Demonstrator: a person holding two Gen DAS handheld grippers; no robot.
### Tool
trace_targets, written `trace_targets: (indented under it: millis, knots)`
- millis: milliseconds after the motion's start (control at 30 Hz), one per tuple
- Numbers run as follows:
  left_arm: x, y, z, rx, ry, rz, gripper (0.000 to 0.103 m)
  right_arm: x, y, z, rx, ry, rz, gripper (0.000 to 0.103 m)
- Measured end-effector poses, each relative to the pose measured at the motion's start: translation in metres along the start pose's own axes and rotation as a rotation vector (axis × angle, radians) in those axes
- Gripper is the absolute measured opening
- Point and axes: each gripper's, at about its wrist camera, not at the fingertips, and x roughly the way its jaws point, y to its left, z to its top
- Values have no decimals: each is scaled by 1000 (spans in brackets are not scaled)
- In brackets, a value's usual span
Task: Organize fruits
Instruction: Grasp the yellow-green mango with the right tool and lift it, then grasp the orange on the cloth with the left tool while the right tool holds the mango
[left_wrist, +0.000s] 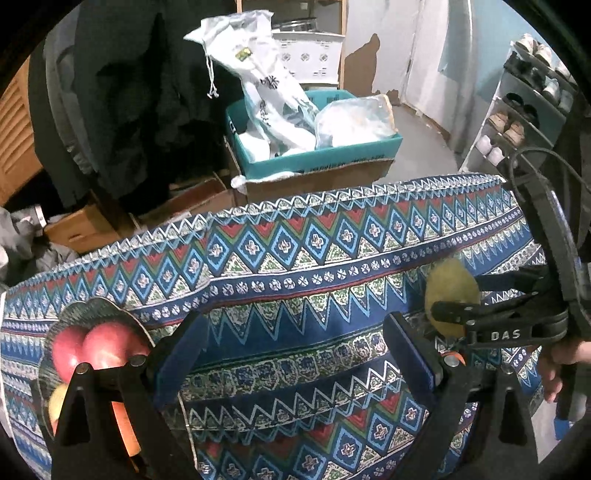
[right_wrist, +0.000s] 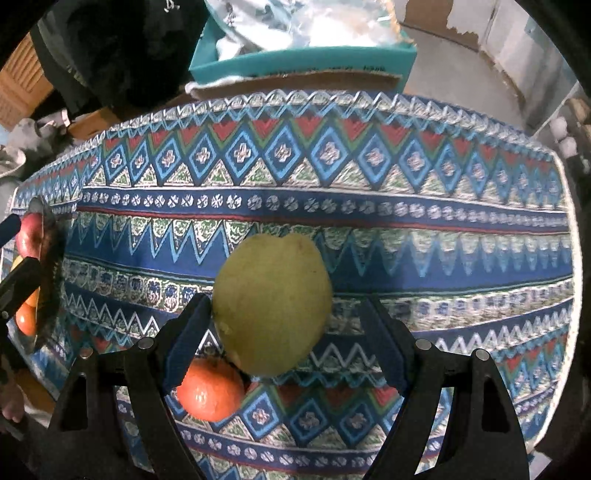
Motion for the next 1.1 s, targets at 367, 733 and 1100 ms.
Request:
trace_targets:
  millis: [367,733,1100]
  knots:
    - [14,-8,-6,16,32,-25,97,19,5,1,-51,-3,-21,71]
    - [24,-46,-12,18,72,-145,97,-19,-29,-19,5,-66,-81,71]
    - [37,-98,-27,49,149,-231,97,-54,-78,-58,116,-80,-103,71]
